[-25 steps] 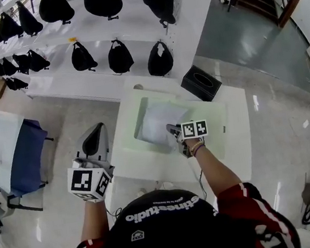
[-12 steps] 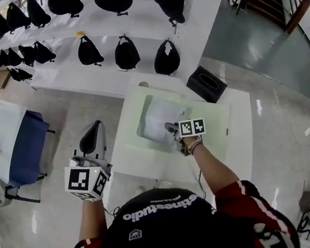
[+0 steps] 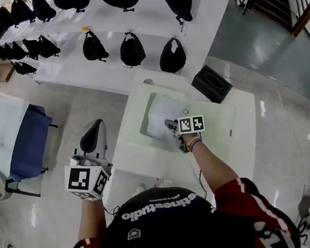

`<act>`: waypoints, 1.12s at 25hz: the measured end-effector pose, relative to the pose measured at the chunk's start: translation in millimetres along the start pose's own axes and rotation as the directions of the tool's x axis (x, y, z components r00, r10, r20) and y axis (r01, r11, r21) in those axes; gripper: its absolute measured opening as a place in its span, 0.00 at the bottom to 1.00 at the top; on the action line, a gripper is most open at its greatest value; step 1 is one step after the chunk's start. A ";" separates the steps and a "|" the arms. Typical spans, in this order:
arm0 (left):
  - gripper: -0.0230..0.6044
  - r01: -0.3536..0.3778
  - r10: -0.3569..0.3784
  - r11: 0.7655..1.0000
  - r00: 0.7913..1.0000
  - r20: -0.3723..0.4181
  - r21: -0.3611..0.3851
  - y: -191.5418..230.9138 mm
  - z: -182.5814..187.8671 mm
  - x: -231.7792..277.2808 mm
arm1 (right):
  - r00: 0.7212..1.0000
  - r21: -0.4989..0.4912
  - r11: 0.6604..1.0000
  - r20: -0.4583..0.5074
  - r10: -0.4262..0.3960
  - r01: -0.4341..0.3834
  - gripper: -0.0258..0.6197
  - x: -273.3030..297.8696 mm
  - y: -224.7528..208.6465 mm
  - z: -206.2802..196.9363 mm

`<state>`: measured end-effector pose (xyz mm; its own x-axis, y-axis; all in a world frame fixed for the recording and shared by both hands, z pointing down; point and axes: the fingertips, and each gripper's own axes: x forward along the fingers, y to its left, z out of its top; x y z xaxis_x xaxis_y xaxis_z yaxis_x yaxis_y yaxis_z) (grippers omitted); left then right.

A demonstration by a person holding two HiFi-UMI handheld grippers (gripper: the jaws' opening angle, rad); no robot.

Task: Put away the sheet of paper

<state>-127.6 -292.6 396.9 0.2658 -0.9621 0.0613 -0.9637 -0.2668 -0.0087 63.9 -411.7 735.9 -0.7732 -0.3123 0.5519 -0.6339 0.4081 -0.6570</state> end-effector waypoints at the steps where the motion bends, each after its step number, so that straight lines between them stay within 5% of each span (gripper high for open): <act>1: 0.04 -0.001 0.001 1.000 1.000 -0.002 0.001 0.1 -0.2 -0.3 | 1.000 0.002 1.000 0.000 0.002 -0.002 0.04 1.5 0.0 0.5; 23: 0.04 -0.018 0.017 1.000 1.000 -0.024 -0.015 8.7 -9.6 2.7 | 0.999 -0.005 0.999 -0.003 -0.048 0.048 0.05 18.2 -17.1 11.4; 28: 0.04 0.000 0.000 1.000 1.000 -0.024 -0.021 8.4 -10.3 7.3 | 0.998 -0.047 0.997 -0.005 -0.063 0.062 0.12 17.0 -17.4 11.8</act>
<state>-134.0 -301.3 407.5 0.2655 -0.9603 0.0853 -0.9641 -0.2654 0.0124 61.5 -434.3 750.7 -0.7319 -0.3333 0.5943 -0.6792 0.4274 -0.5967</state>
